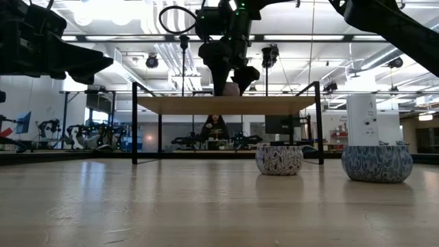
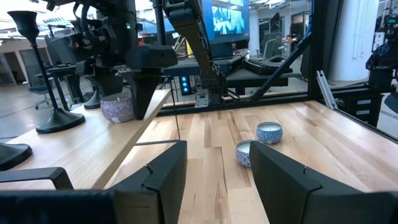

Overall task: Pick & Place candle stick holders
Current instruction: Put the pink scented candle on the shelf, then align the blue scented candle with the other scented candle on the shelf

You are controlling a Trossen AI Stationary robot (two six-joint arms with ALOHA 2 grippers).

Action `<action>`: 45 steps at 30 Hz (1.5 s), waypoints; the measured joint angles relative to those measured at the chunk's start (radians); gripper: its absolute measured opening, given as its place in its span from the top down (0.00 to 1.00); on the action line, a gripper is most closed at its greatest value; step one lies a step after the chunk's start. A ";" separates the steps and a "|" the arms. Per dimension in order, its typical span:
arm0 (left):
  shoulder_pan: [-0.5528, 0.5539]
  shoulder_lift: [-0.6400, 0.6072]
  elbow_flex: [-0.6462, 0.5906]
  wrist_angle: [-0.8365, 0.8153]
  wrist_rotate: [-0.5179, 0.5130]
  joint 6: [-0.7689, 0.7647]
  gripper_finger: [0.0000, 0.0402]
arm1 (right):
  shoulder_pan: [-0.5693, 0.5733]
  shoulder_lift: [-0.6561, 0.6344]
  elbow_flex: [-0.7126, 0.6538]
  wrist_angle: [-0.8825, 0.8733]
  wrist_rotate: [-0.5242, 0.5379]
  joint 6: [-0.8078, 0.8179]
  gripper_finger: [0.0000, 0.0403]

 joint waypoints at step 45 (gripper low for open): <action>0.000 0.000 0.000 0.000 0.000 0.000 0.55 | 0.179 -0.449 -0.002 -0.149 0.041 0.097 0.18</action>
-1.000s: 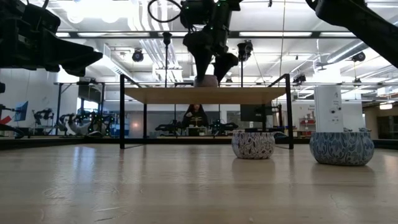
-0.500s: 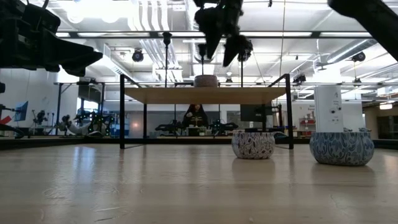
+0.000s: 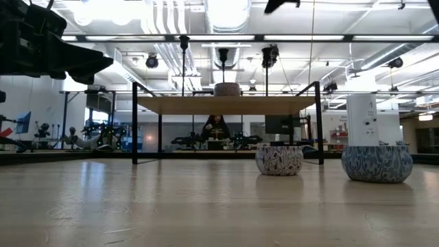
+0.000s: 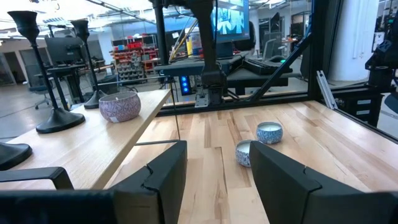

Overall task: Pick & Place candle stick holders
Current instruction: Align the blue scented candle with the other scented candle on the shelf

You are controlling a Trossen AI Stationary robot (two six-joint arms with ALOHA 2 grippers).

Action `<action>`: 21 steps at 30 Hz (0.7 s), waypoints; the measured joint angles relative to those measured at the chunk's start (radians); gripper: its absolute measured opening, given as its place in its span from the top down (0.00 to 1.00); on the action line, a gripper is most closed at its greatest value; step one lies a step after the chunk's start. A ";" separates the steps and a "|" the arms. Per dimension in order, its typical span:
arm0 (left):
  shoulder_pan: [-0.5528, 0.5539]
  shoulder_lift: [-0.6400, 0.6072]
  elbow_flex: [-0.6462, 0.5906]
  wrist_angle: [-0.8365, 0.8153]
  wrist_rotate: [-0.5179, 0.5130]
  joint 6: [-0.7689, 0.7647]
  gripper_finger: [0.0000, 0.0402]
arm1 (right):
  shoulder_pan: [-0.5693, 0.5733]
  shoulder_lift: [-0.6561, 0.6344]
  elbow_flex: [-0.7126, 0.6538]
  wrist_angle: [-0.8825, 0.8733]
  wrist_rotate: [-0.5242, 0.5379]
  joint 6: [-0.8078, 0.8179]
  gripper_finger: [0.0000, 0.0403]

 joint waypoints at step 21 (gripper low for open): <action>0.000 0.000 0.000 0.000 0.000 0.000 0.55 | 0.452 -0.187 -0.364 0.000 -0.001 0.218 0.18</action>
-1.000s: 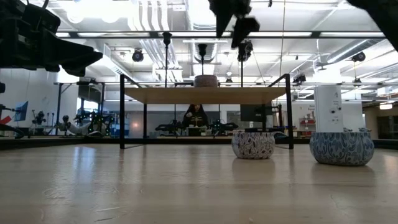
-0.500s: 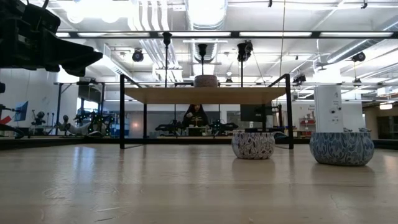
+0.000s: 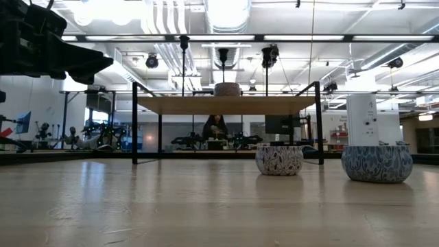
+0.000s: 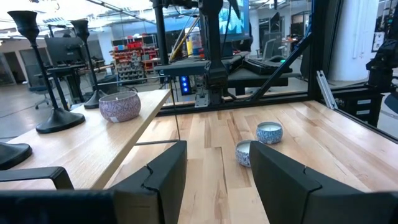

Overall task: Pick & Place candle stick holders
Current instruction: Align the blue scented candle with the other scented candle on the shelf

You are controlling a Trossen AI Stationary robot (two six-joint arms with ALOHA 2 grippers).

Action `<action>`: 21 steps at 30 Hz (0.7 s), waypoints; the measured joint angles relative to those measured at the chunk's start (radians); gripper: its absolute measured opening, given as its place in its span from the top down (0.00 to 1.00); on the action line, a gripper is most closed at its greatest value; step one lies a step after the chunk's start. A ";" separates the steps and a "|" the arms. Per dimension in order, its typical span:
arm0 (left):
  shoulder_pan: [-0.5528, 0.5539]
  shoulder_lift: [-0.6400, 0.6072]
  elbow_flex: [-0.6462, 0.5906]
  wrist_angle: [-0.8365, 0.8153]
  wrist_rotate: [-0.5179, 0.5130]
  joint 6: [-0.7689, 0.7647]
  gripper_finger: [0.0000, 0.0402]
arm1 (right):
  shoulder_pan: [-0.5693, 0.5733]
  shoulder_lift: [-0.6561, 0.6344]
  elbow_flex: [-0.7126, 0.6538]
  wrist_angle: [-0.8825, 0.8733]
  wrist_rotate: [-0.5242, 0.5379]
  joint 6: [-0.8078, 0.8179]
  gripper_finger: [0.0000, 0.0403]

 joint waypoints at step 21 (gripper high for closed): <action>0.000 0.000 0.000 -0.002 0.000 0.000 0.55 | 0.005 0.028 -0.406 0.379 -0.001 0.088 0.19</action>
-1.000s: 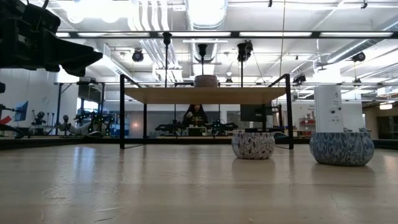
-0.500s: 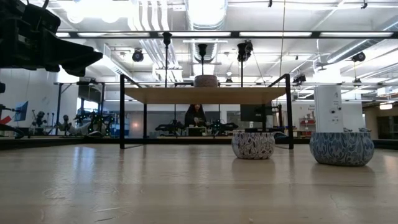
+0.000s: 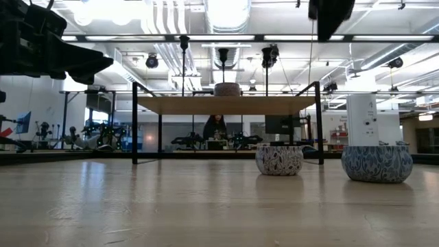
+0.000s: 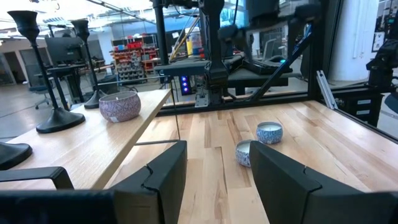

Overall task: Pick & Place candle stick holders
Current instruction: Align the blue scented candle with the other scented candle on the shelf

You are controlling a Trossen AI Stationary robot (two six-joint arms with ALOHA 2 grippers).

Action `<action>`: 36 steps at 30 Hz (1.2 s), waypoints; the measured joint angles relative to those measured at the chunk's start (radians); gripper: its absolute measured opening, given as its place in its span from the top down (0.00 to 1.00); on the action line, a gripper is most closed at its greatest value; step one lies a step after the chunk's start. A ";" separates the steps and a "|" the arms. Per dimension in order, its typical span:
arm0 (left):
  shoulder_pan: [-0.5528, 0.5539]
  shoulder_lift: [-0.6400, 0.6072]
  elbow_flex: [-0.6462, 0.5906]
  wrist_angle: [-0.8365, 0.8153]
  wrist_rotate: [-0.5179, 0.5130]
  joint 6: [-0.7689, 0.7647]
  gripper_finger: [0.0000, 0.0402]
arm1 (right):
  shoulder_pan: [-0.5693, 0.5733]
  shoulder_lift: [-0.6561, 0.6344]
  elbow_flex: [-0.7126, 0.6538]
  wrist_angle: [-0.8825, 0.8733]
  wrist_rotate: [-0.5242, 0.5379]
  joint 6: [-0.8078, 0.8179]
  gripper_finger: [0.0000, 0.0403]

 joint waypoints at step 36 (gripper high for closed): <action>0.000 0.000 0.000 -0.001 0.000 0.000 0.55 | 0.108 -0.001 -0.376 0.308 -0.008 -0.089 0.14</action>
